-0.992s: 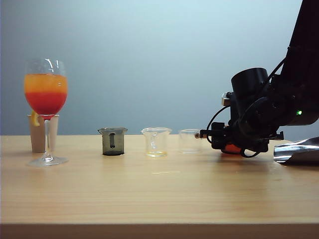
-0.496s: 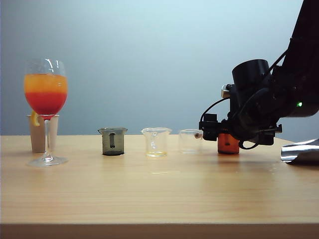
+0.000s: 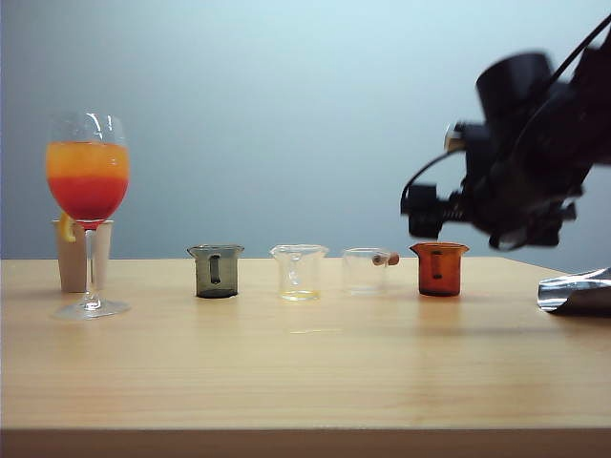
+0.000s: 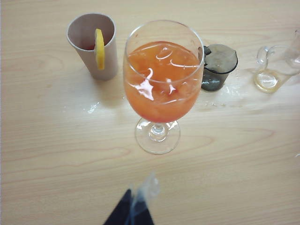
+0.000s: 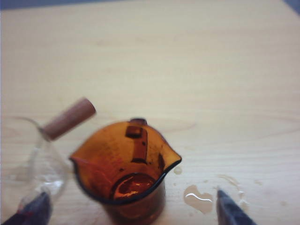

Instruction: Pick up the fourth measuring cup from the left, pour the grenadine inside into the goblet, and finally put the measuring cup back in its original place.

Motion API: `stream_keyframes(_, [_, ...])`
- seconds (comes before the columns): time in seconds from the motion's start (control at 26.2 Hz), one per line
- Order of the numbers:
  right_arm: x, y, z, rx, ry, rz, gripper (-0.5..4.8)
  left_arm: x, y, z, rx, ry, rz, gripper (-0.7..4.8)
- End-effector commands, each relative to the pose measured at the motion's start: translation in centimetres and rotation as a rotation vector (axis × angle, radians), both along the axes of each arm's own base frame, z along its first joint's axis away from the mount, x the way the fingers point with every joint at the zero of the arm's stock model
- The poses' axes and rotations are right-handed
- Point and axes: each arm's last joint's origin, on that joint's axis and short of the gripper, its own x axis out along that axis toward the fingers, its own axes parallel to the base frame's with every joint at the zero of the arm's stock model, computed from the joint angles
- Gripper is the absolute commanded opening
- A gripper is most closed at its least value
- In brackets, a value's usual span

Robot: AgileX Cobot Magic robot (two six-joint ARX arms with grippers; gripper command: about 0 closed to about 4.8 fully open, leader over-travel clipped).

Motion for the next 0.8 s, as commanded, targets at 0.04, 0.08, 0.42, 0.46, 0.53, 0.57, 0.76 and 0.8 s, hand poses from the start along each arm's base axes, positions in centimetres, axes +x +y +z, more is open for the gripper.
stream_keyframes(0.04, [-2.8,-0.1,2.4,0.007,-0.013,0.052,4.06,0.0,0.0,0.2,-0.006,-0.012,0.001,-0.02])
stream_keyframes(0.08, [-3.5,-0.1,3.0,0.008,-0.007,0.064,3.73,0.0,0.0,0.2,-0.006,-0.013,0.002,-0.02])
stream_keyframes(0.42, [-13.3,-3.6,13.6,0.125,-0.02,0.275,-0.04,0.0,0.0,0.2,-0.006,-0.013,0.002,-0.02])
stream_keyframes(0.46, [-15.0,-4.3,14.3,0.116,-0.008,0.275,-0.04,0.0,0.0,0.2,-0.006,-0.013,0.002,-0.02])
stream_keyframes(0.53, [-17.7,-5.5,14.8,0.062,0.022,0.271,-0.04,0.0,0.0,0.2,-0.006,-0.014,0.002,-0.02])
stream_keyframes(0.57, [-18.5,-5.9,14.9,0.052,0.033,0.261,-0.04,0.0,0.0,0.2,-0.006,-0.014,0.002,-0.03])
stream_keyframes(0.76, [-24.7,-8.9,15.4,0.065,-0.018,0.21,-0.04,0.0,0.0,0.2,-0.006,-0.014,0.002,-0.02])
stream_keyframes(0.8, [-25.6,-9.3,15.3,0.07,-0.043,0.202,-0.04,0.0,0.0,0.2,-0.006,-0.013,0.002,-0.02])
